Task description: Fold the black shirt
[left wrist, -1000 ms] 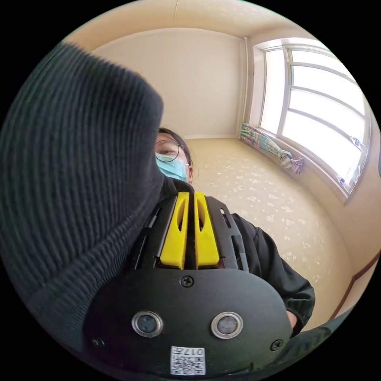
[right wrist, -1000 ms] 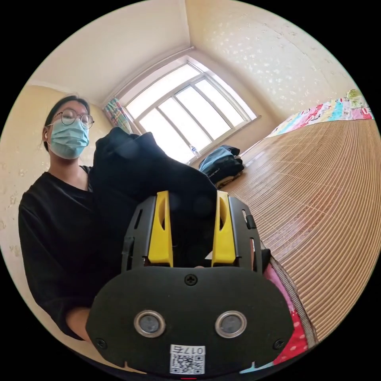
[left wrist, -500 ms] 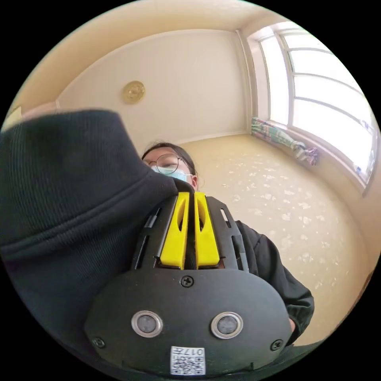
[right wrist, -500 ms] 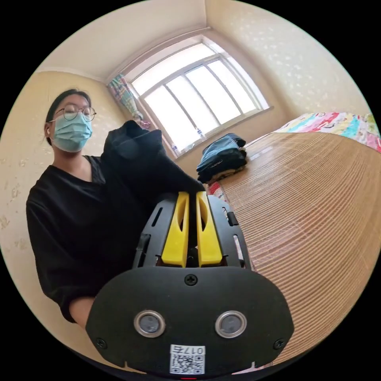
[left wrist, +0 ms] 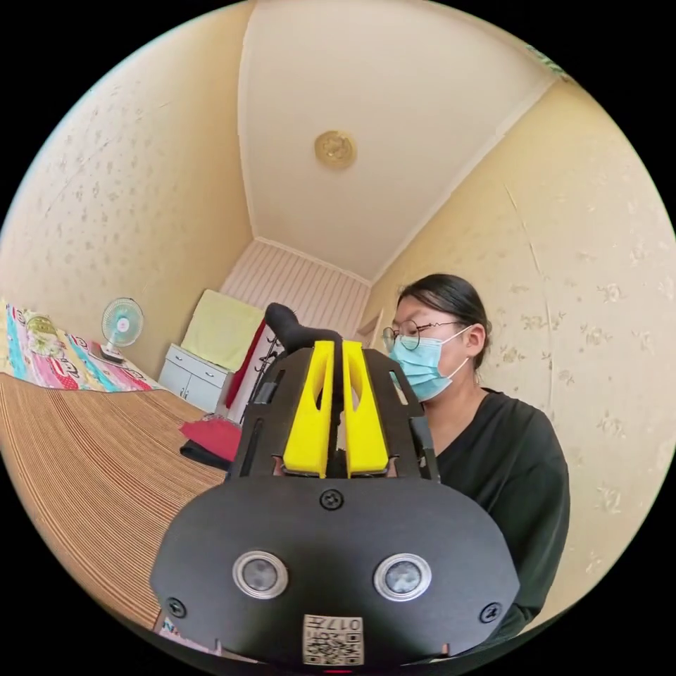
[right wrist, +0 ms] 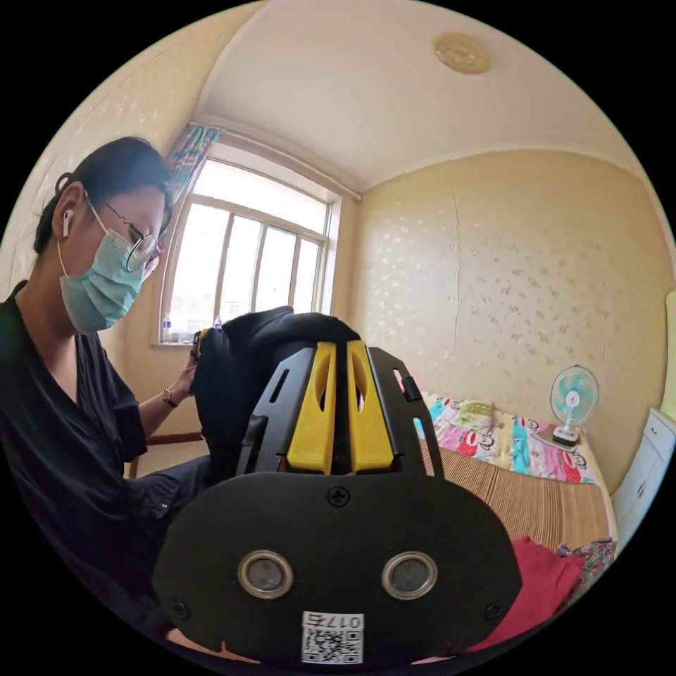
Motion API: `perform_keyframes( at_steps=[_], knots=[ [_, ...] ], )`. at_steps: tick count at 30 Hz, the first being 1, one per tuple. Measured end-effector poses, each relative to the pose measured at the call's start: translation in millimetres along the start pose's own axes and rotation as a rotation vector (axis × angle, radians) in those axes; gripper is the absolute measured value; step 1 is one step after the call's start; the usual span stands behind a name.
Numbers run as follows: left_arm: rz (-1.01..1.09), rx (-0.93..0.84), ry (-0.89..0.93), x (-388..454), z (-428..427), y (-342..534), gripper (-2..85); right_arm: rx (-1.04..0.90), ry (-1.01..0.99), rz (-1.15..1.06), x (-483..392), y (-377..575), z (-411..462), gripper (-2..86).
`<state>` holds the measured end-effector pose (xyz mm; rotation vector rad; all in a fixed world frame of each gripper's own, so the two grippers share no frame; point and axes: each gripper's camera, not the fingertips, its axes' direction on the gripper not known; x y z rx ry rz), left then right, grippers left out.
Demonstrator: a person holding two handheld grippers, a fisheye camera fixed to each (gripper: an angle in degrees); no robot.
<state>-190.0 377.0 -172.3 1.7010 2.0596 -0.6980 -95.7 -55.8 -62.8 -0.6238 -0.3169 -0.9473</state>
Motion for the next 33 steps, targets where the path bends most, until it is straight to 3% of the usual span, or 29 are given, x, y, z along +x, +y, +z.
perform_keyframes(
  at_steps=[7, 9, 12, 15, 19, 22, 24, 25, 28, 30, 33],
  knots=[
    [0.174, 0.026, -0.086, 37.3, 43.6, -32.4, -0.3, 0.154, 0.11, 0.015, -52.1, -37.6, -0.8, 3.2],
    [0.248, 0.043, -0.179, 49.3, 59.4, -37.6, -0.3, 0.192, 0.104, 0.017, -54.1, -44.0, -1.0, 3.3],
    [0.306, -0.029, -0.48, 48.8, 91.8, -61.1, -0.2, 0.111, 0.223, 0.014, -41.1, -61.7, 27.0, 3.4],
    [0.232, -0.133, -0.679, -6.0, 120.9, -102.3, 0.1, -0.061, 0.321, 0.102, 14.3, -75.6, 89.7, 3.5],
    [0.166, -0.504, -1.264, -176.0, 211.7, -141.6, 1.0, -0.41, 0.582, 0.25, 143.5, -60.0, 248.3, 4.2],
    [0.045, -0.829, -1.574, -299.6, 264.1, -115.8, 2.2, -0.799, 0.769, 0.31, 213.3, 10.0, 369.4, 5.6],
    [0.091, -0.897, -1.752, -325.7, 276.4, -84.4, 2.2, -0.872, 0.822, 0.359, 223.2, 52.4, 388.6, 5.1],
    [0.119, -0.905, -1.775, -330.9, 281.4, -60.4, 3.7, -0.848, 0.738, 0.335, 214.8, 74.6, 389.6, 4.3],
    [0.164, -0.949, -1.542, -327.1, 286.4, 14.8, 4.9, -0.891, 0.497, 0.238, 181.1, 144.4, 389.1, 2.6],
    [0.054, -0.999, -1.446, -333.8, 280.7, 65.0, 4.6, -0.936, 0.368, 0.24, 166.0, 194.5, 383.0, 2.3],
    [-0.294, -1.121, -1.195, -348.1, 267.4, 163.4, 3.9, -0.959, 0.129, 0.376, 158.1, 277.5, 362.2, 1.2]
  ],
)
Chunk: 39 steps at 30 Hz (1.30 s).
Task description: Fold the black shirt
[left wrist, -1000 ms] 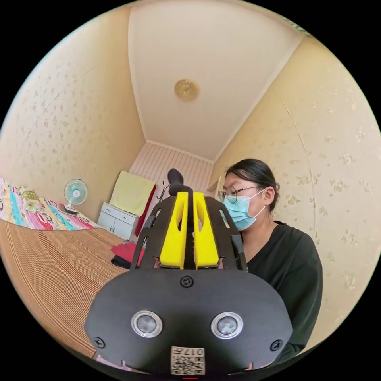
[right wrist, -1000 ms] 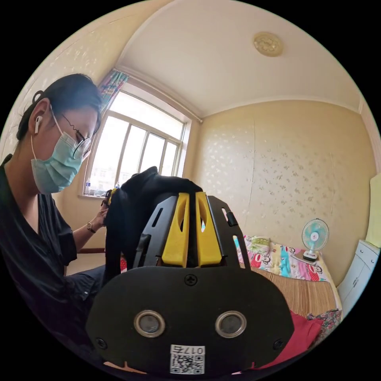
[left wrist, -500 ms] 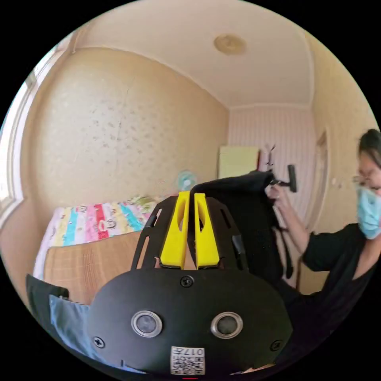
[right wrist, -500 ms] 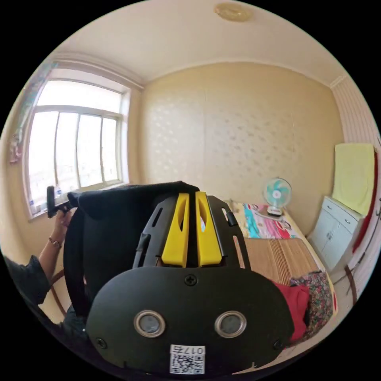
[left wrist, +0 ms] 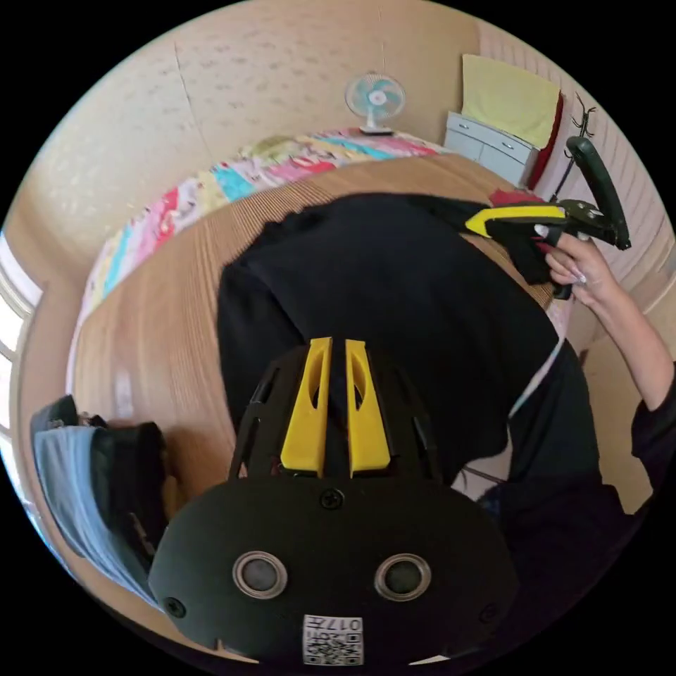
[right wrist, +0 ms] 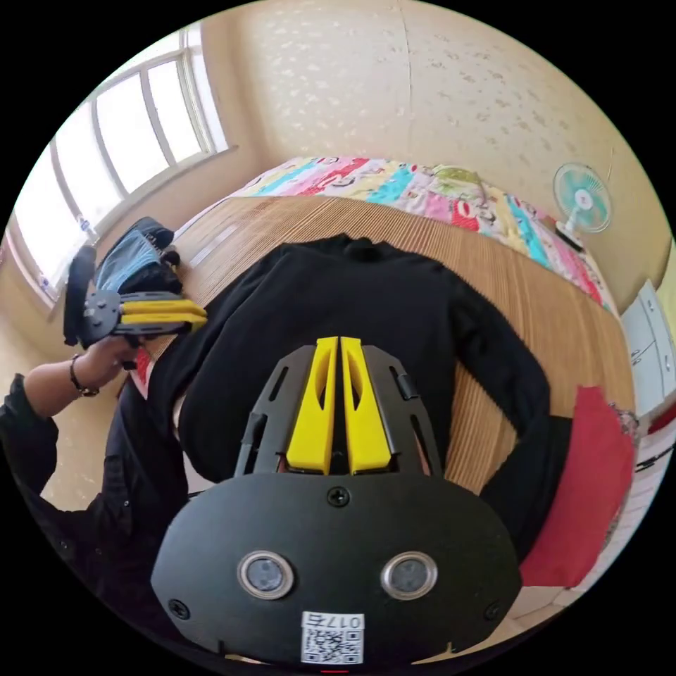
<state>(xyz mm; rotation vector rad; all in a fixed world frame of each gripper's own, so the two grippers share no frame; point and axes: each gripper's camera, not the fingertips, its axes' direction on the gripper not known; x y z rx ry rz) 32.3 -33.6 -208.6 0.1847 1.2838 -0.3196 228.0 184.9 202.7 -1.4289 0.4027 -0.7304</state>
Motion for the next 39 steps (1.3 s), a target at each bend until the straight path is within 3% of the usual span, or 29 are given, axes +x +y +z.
perform_keyframes(
  at_steps=[3, 6, 9, 11, 13, 17, 21, 22, 26, 28, 30, 35, 39],
  knots=[
    [-0.093, 0.007, 0.177, 11.3, 29.1, 52.3, 1.1, -0.056, -0.106, 0.056, 28.8, 53.5, 45.3, 0.6],
    [-0.251, 0.129, 0.273, -4.5, 12.4, 92.0, 1.7, -0.036, -0.147, -0.071, 52.4, 107.3, 72.8, 0.4],
    [-0.384, 0.297, 0.162, -24.4, -29.6, 140.1, 4.8, 0.037, -0.272, 0.015, 90.2, 128.1, 60.8, 0.3],
    [-0.446, 0.41, -0.032, -31.8, -60.4, 184.9, 6.3, 0.05, -0.299, 0.029, 104.4, 134.8, 58.6, 0.3],
    [-0.461, 0.431, -0.114, -40.8, -71.6, 211.2, 6.5, 0.047, -0.288, 0.023, 109.8, 137.2, 57.1, 0.3],
    [-0.621, 0.303, -0.046, -110.2, -70.3, 259.0, 9.8, 0.069, -0.31, 0.033, 127.9, 147.7, 51.1, 0.3],
    [-0.621, 0.169, 0.001, -150.8, -57.1, 277.9, 10.8, 0.09, -0.387, 0.057, 149.8, 157.9, 46.8, 0.2],
    [-0.592, 0.143, -0.018, -155.6, -55.4, 279.5, 10.2, 0.09, -0.407, 0.066, 155.9, 160.4, 45.2, 0.2],
    [-0.584, 0.007, 0.222, -179.1, -22.9, 274.3, 4.8, 0.087, -0.399, 0.066, 162.8, 166.6, 38.9, 0.2],
    [-0.583, 0.01, 0.212, -185.3, -30.4, 275.9, 3.4, 0.088, -0.401, 0.07, 165.6, 169.6, 36.3, 0.2],
    [-0.59, 0.061, 0.175, -194.4, -54.6, 283.8, 2.8, 0.092, -0.408, 0.078, 168.7, 173.0, 33.8, 0.1],
    [-0.938, 0.456, -0.009, -252.8, -175.7, 367.0, 3.2, 0.107, -0.445, 0.068, 173.1, 183.8, 25.5, 0.1],
    [-0.996, 0.622, -0.207, -260.7, -240.0, 404.2, 4.0, 0.117, -0.502, 0.079, 176.6, 192.6, 23.0, 0.1]
  ],
)
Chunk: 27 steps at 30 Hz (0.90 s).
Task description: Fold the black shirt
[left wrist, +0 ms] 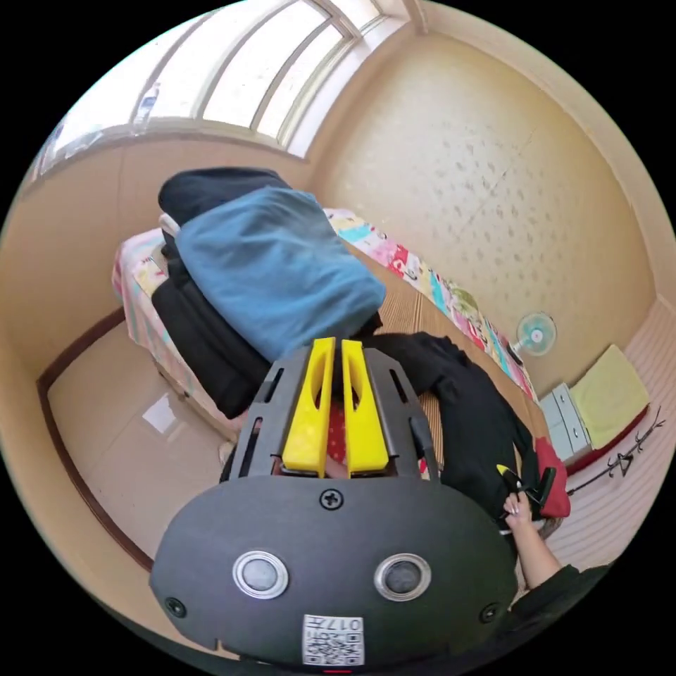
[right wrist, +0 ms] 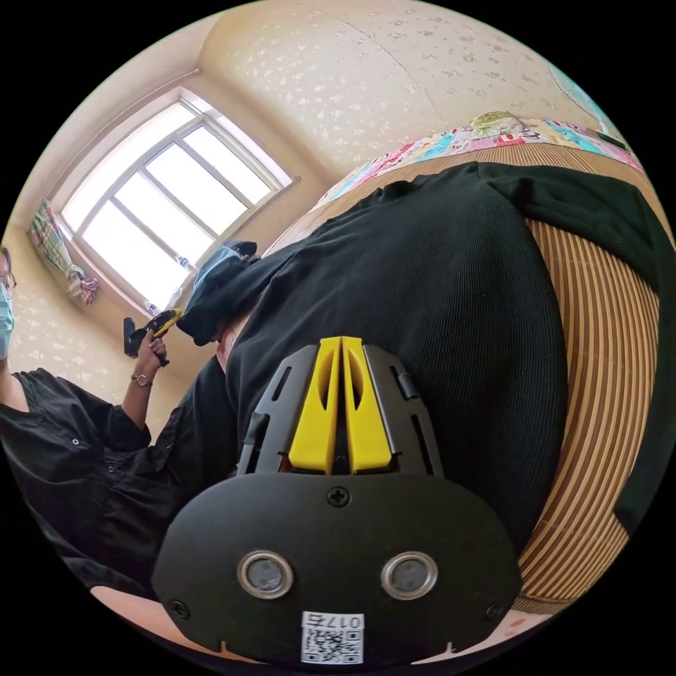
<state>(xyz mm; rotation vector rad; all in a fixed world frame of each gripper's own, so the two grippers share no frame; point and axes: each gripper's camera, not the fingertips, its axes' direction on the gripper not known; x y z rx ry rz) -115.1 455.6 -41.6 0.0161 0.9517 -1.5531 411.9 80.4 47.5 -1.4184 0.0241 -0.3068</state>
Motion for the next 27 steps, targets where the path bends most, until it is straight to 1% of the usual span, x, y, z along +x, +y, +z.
perform_keyframes(
  at_steps=[1, 3, 5, 6, 8, 9, 10, 12, 14, 15, 16, 17, 19, 21, 23, 24, 25, 27],
  knots=[
    [0.03, 0.032, -0.006, 4.8, -10.6, -0.6, 5.1, 0.0, 0.006, 0.001, -2.1, 1.2, -0.2, 0.1],
    [0.105, 0.007, 0.057, 22.7, -9.5, 4.8, 6.4, -0.006, 0.02, -0.005, -7.2, 2.5, 1.0, 0.2],
    [0.224, -0.148, 0.224, 58.7, 23.9, 25.3, 6.7, -0.016, 0.004, -0.025, -13.4, 4.4, 2.5, 0.4],
    [0.259, -0.203, 0.263, 69.7, 36.7, 33.1, 6.7, -0.021, -0.012, -0.036, -15.0, 4.9, 3.0, 0.4],
    [0.379, -0.444, 0.355, 113.4, 92.4, 71.8, 6.4, -0.115, -0.135, -0.134, -31.2, 5.4, 9.0, 0.7],
    [0.393, -0.495, 0.367, 122.3, 104.6, 81.7, 6.2, -0.151, -0.142, -0.16, -39.4, 5.5, 11.3, 0.8],
    [0.409, -0.566, 0.388, 137.1, 122.9, 99.5, 6.0, -0.215, -0.101, -0.21, -60.9, 7.7, 14.9, 1.1],
    [0.438, -0.611, 0.372, 154.5, 137.8, 121.0, 5.8, -0.242, 0.041, -0.269, -97.5, 16.2, 12.3, 1.8],
    [0.535, -0.631, 0.21, 173.3, 146.4, 138.1, 5.6, -0.2, 0.232, -0.223, -127.5, 28.2, -3.5, 4.1],
    [0.559, -0.635, 0.177, 176.7, 147.7, 140.4, 5.6, -0.191, 0.283, -0.202, -132.3, 31.2, -8.3, 5.3],
    [0.587, -0.642, 0.164, 180.8, 149.0, 142.0, 6.1, -0.171, 0.385, -0.168, -140.6, 38.3, -18.4, 7.7],
    [0.578, -0.653, 0.196, 180.6, 150.4, 141.1, 6.3, -0.144, 0.48, -0.146, -148.0, 46.5, -29.3, 8.7],
    [0.543, -0.689, 0.231, 177.3, 157.3, 140.9, 6.3, -0.089, 0.591, -0.112, -154.6, 58.2, -43.8, 9.6],
    [0.517, -0.725, 0.237, 173.7, 166.3, 141.9, 6.4, -0.062, 0.633, -0.071, -152.8, 66.4, -49.9, 10.1],
    [0.485, -0.757, 0.248, 169.7, 169.8, 137.9, 5.2, -0.158, 0.615, -0.011, -141.2, 69.9, -35.1, 10.7],
    [0.491, -0.767, 0.262, 169.7, 170.3, 137.2, 4.7, -0.187, 0.622, -0.004, -140.1, 70.7, -28.7, 10.7],
    [0.519, -0.782, 0.315, 170.5, 170.7, 136.6, 1.8, -0.239, 0.631, -0.005, -140.0, 73.0, -14.2, 10.6],
    [0.565, -0.791, 0.321, 168.8, 169.3, 134.6, -0.2, -0.214, 0.664, -0.007, -150.4, 76.1, -5.7, 9.7]
  ],
)
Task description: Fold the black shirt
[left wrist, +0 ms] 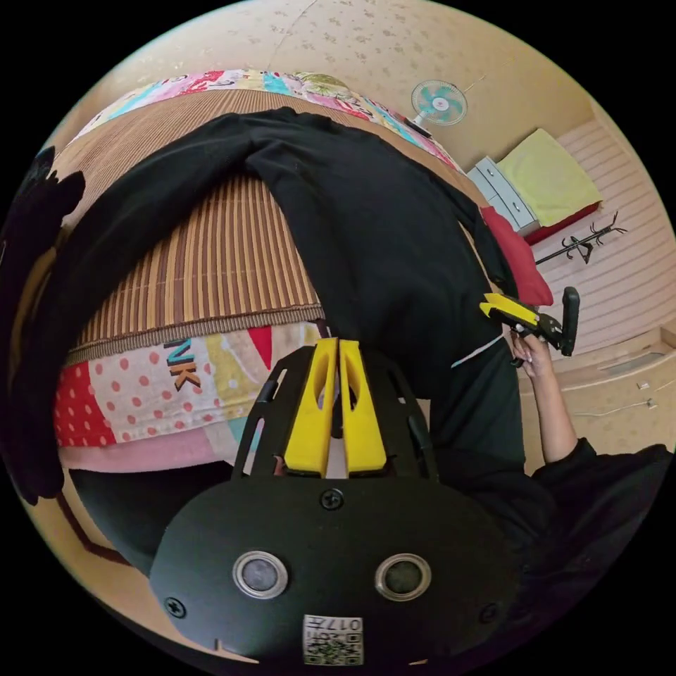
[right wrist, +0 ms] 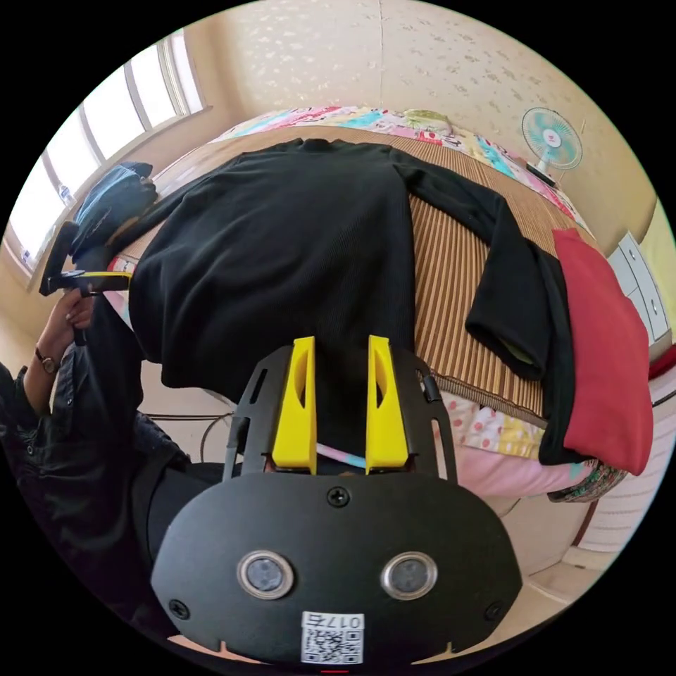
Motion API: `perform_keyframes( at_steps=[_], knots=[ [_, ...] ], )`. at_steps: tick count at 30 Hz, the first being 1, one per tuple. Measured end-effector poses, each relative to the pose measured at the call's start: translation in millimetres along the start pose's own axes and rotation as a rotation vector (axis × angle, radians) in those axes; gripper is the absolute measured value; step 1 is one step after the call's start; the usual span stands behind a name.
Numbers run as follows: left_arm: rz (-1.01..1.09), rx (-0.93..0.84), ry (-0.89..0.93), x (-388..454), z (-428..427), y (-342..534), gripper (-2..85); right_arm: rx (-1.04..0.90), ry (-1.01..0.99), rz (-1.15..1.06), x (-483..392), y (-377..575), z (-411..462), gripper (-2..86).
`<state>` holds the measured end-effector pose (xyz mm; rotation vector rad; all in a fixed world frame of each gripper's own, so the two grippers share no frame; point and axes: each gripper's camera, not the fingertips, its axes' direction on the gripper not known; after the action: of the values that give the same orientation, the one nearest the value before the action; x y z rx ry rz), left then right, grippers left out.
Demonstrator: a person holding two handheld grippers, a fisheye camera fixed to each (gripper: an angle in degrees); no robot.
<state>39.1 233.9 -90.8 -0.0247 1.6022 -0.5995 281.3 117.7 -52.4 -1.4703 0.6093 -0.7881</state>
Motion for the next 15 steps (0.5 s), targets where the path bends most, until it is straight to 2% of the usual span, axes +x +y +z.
perform_keyframes(
  at_steps=[4, 9, 11, 13, 15],
  knots=[
    [0.091, -0.075, -0.054, -12.2, -27.0, 7.2, -0.8, -0.024, -0.023, -0.028, -27.5, 1.9, -7.8, 5.1],
    [0.04, -0.015, 0.068, -42.5, -56.7, 26.8, 0.1, -0.056, -0.05, -0.03, -47.4, 9.2, -19.5, 4.2],
    [0.031, 0.01, 0.148, -41.6, -48.9, 32.7, 5.4, -0.043, -0.049, 0.017, -50.5, 9.9, -22.8, 4.9],
    [0.005, -0.002, 0.143, -34.0, -34.4, 32.4, 10.6, -0.044, -0.042, 0.038, -54.7, 6.8, -27.0, 6.1],
    [-0.014, -0.019, 0.13, -24.2, -22.0, 29.3, 11.5, -0.04, -0.021, 0.015, -62.9, 0.3, -35.8, 7.8]
  ],
)
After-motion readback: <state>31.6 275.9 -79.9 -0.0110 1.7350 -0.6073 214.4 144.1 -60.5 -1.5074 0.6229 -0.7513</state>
